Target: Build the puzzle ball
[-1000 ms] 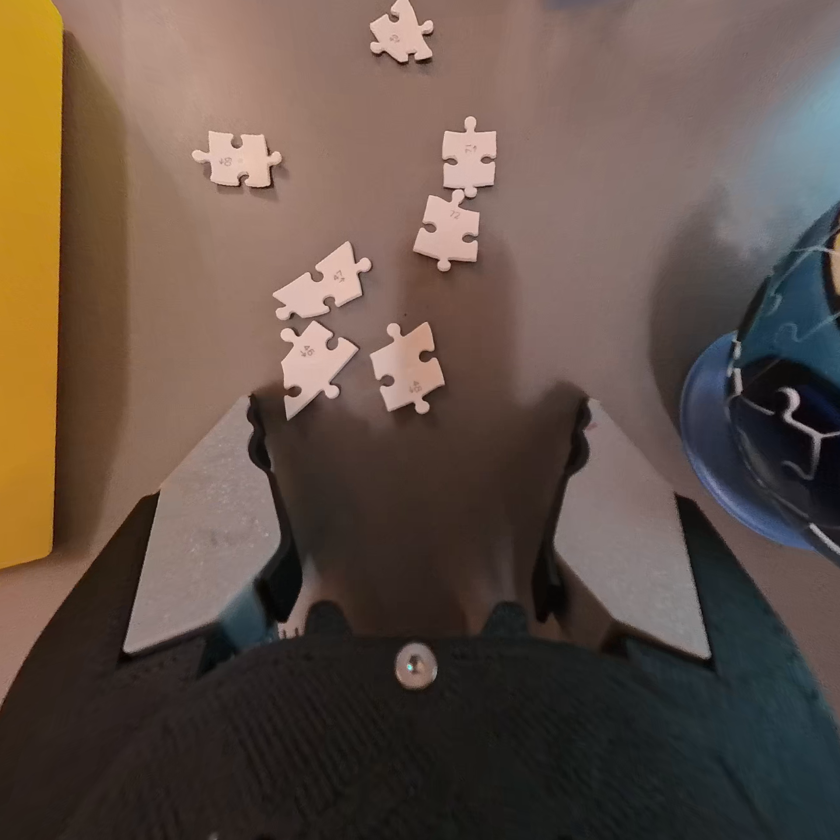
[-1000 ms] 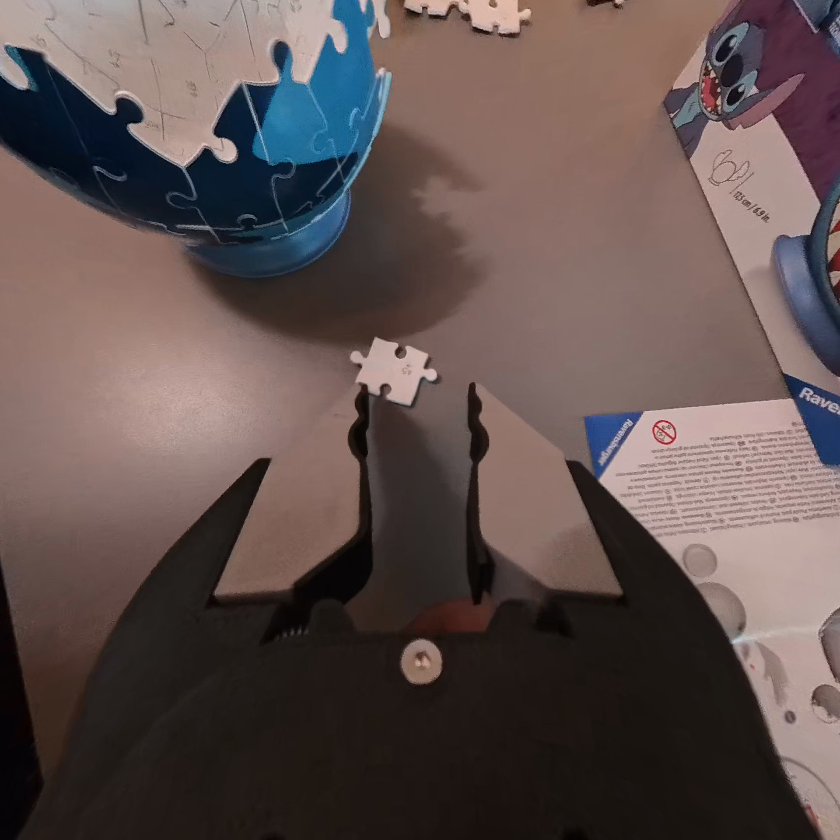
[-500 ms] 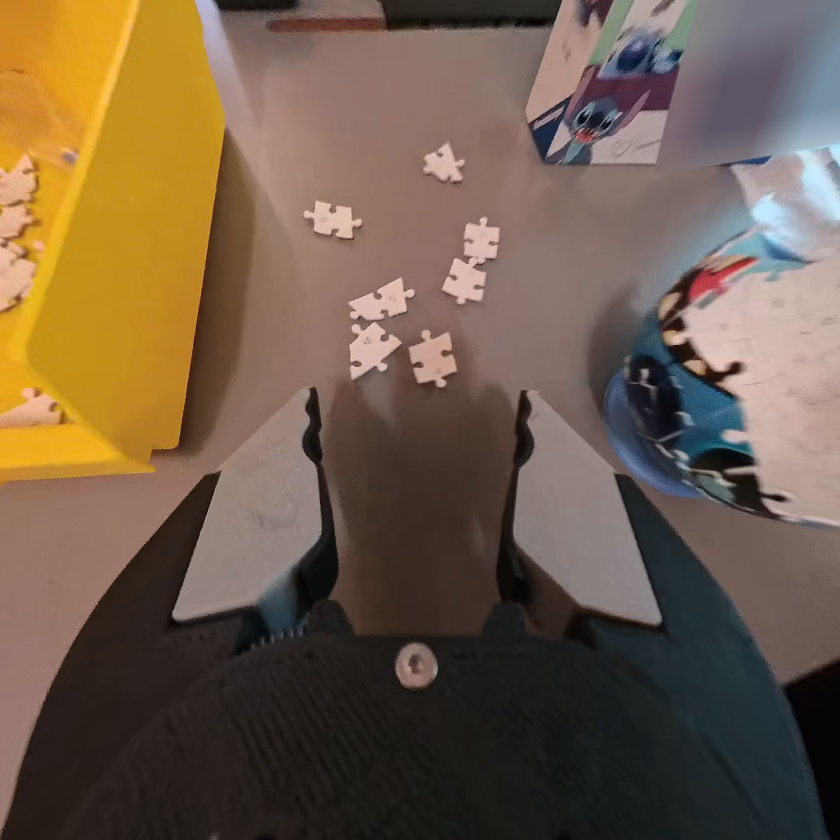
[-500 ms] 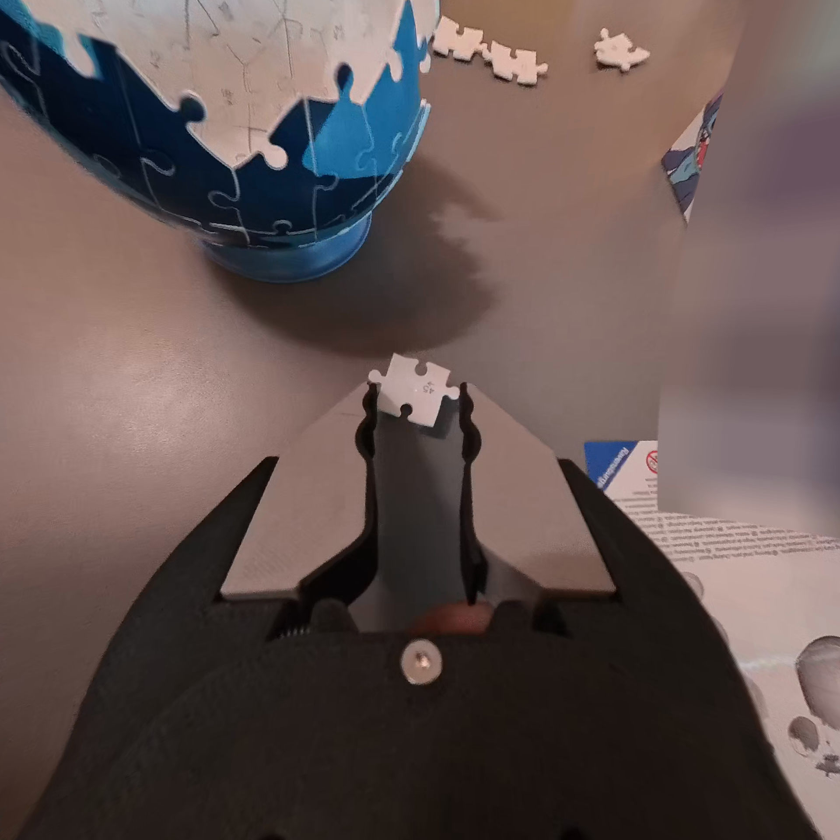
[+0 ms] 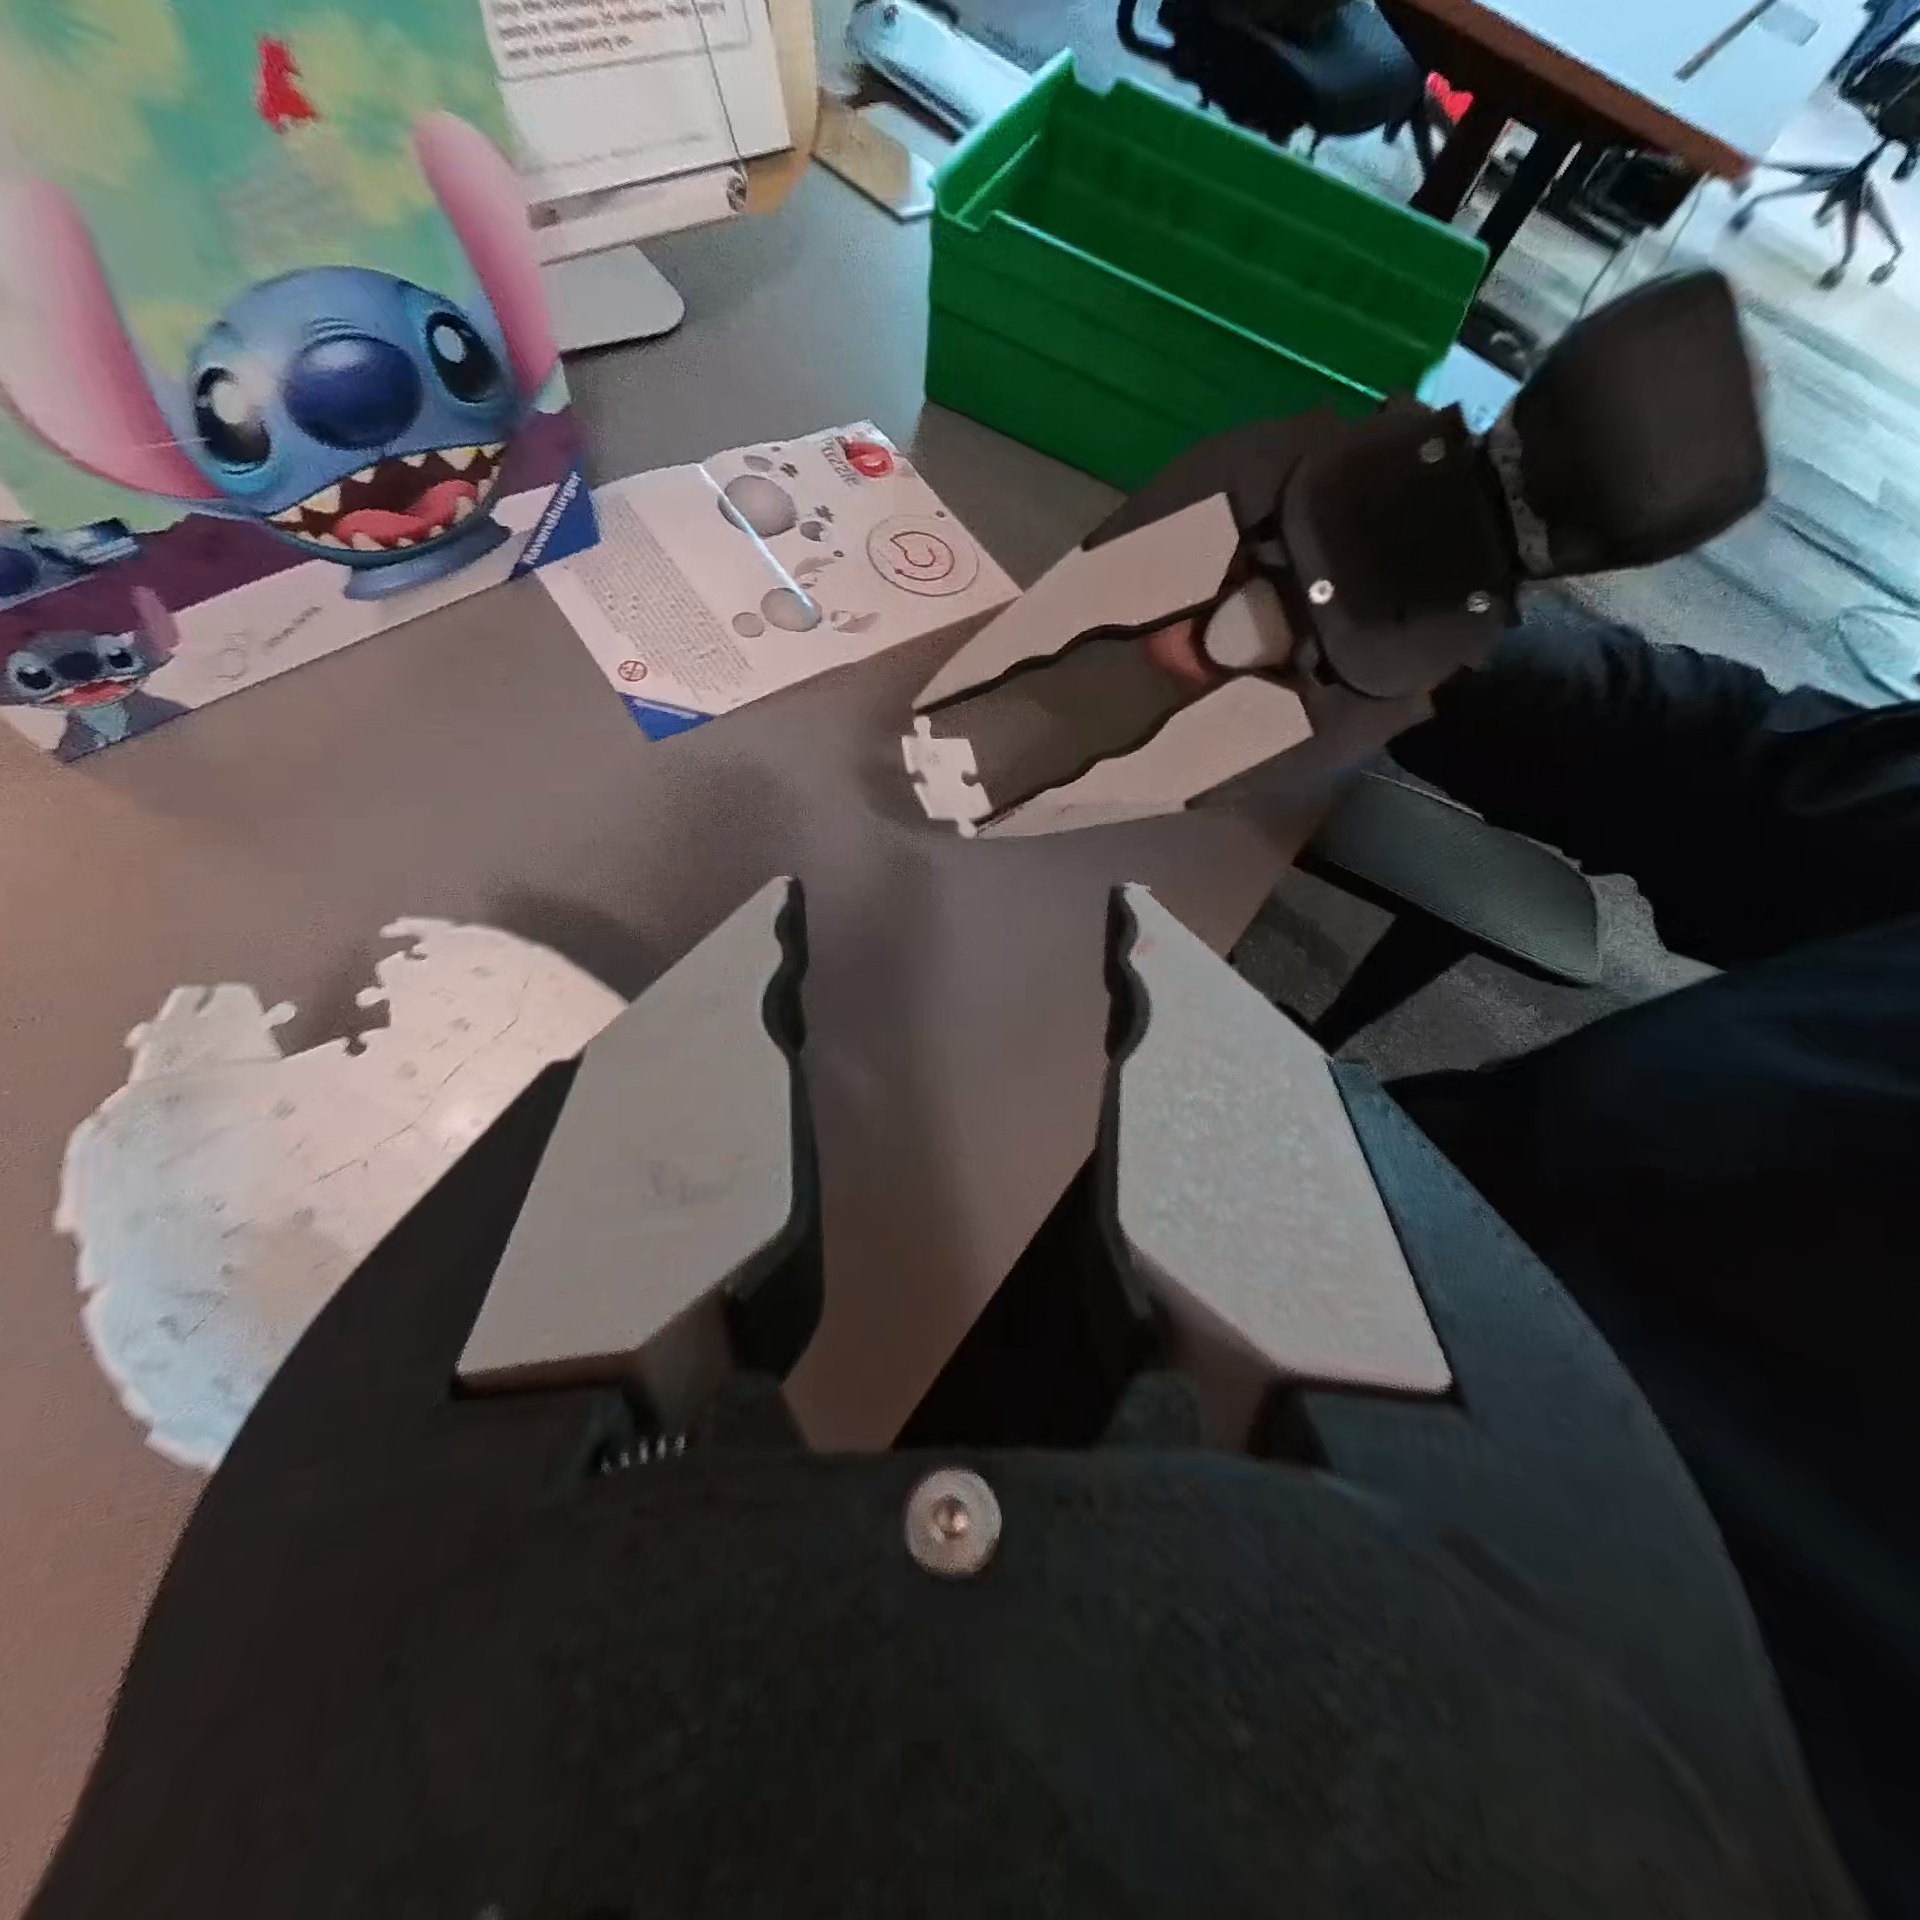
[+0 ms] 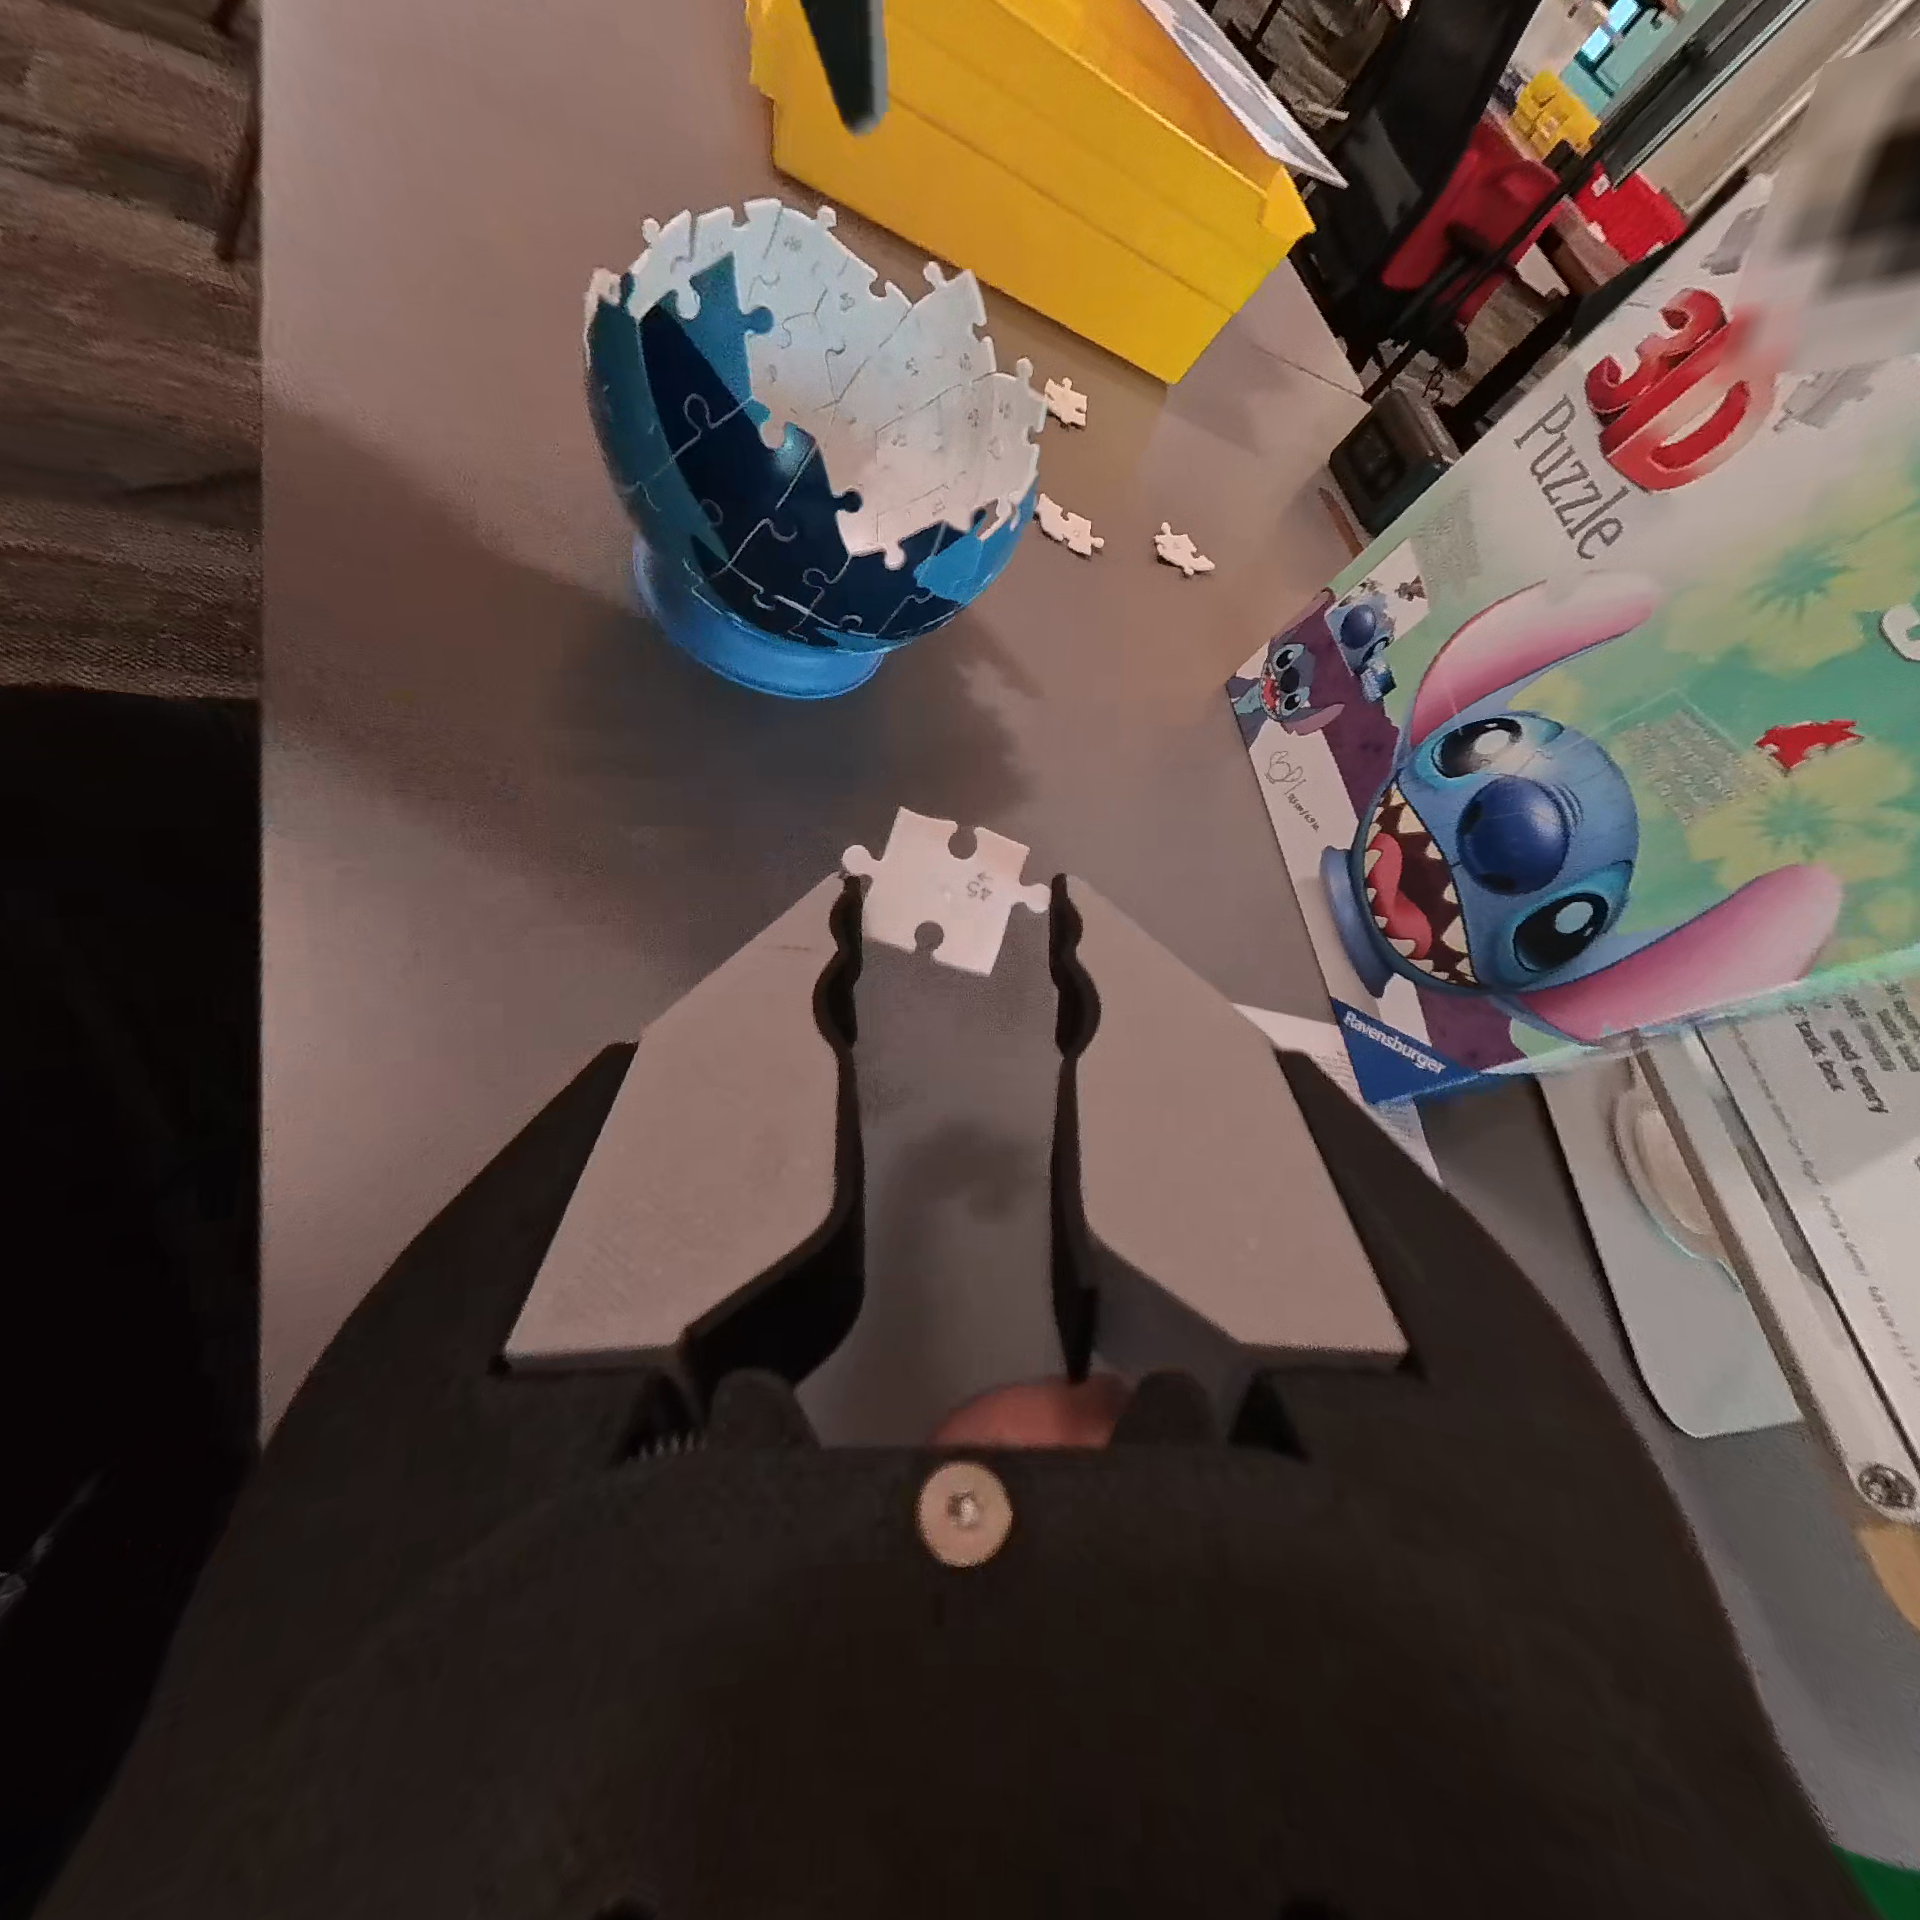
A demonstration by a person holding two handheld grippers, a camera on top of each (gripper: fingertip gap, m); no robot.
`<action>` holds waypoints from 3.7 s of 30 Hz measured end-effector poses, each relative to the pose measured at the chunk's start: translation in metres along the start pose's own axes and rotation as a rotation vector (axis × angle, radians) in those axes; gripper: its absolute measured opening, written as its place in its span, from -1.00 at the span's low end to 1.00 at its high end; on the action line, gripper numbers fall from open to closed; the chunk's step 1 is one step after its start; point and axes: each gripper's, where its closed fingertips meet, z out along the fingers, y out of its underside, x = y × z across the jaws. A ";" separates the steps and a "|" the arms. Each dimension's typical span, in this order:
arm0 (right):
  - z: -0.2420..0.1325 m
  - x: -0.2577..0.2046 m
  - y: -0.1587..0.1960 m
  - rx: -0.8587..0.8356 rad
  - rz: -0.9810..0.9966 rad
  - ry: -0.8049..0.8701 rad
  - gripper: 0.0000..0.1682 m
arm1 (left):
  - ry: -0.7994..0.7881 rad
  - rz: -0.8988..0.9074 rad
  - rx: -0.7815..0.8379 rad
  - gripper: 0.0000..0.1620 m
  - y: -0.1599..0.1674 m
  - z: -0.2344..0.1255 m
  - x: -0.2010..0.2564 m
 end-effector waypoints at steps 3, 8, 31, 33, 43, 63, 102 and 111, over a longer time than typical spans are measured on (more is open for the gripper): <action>-0.026 -0.001 0.004 0.012 -0.034 0.055 -0.61 | 0.016 -0.009 -0.080 -0.31 -0.009 0.039 0.016; -0.073 0.003 0.018 0.025 -0.065 0.145 -0.61 | 0.052 -0.036 -0.147 -0.33 -0.024 0.087 0.044; -0.147 0.031 0.061 0.149 0.024 0.310 -0.66 | 0.397 -0.094 -0.165 -1.00 -0.048 0.187 0.121; -0.152 0.030 0.056 0.237 0.162 0.266 -0.72 | 0.362 -0.089 -0.028 -1.00 -0.063 0.179 0.118; -0.165 0.022 0.021 0.562 0.722 -0.108 -0.97 | 0.347 -0.080 0.354 -1.00 -0.083 0.148 0.133; -0.142 0.015 0.004 0.625 0.823 -0.266 -1.00 | 0.368 -0.193 0.451 -1.00 -0.060 0.135 0.113; -0.133 -0.002 0.006 0.465 0.723 -0.409 -1.00 | 0.402 -0.109 0.449 -0.97 -0.046 0.106 0.115; -0.128 -0.017 0.023 0.105 0.526 -0.491 -1.00 | 0.430 -0.062 0.239 -0.76 -0.016 0.111 0.115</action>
